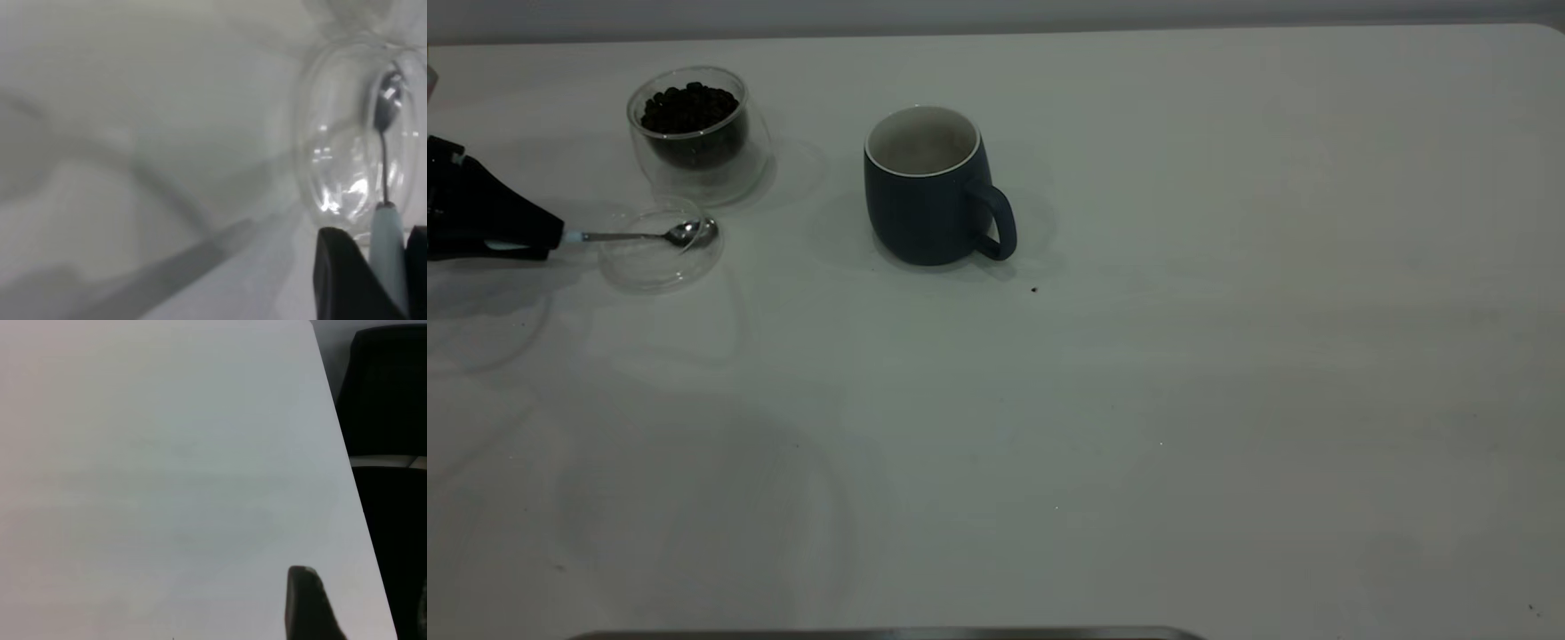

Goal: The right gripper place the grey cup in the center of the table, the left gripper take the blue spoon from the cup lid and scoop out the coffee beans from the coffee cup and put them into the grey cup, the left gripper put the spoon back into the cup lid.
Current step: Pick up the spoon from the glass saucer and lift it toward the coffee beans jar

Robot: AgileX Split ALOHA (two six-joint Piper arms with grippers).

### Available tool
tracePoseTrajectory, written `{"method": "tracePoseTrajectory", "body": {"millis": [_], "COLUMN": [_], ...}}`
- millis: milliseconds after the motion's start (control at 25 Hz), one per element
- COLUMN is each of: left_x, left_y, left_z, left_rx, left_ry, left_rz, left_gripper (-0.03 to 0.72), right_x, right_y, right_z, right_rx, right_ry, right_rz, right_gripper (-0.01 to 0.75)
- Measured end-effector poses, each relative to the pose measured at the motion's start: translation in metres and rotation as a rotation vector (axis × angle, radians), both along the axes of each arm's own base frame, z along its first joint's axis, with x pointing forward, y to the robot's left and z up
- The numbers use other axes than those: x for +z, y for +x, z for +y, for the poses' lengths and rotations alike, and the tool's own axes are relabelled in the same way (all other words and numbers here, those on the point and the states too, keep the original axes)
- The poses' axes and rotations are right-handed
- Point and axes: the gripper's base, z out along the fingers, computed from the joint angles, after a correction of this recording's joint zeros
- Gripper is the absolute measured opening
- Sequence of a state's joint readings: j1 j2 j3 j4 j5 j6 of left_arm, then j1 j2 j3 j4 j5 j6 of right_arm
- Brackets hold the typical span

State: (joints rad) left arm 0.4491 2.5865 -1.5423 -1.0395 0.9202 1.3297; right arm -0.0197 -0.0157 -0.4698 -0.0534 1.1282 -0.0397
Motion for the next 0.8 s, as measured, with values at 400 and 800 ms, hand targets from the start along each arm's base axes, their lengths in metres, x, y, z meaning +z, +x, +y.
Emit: {"method": "tracePoseTrajectory", "body": {"millis": [400,800], "left_x": [0.009,0.027], "left_y": [0.001,-0.002], "left_z": [-0.001,-0.004], "left_rx": [-0.002,-0.043], "left_ry": [-0.032,-0.075], "left_rz": [0.007,0.036], "left_gripper": [0.134,0.128], "right_x": [0.0,0.0], "right_y": [0.0,0.0], "right_z": [0.0,0.0], "right_rx": [0.0,0.0], "right_ry": [0.0,0.0], "right_rz": [0.0,0.0], "right_gripper": [0.364,0.364]}}
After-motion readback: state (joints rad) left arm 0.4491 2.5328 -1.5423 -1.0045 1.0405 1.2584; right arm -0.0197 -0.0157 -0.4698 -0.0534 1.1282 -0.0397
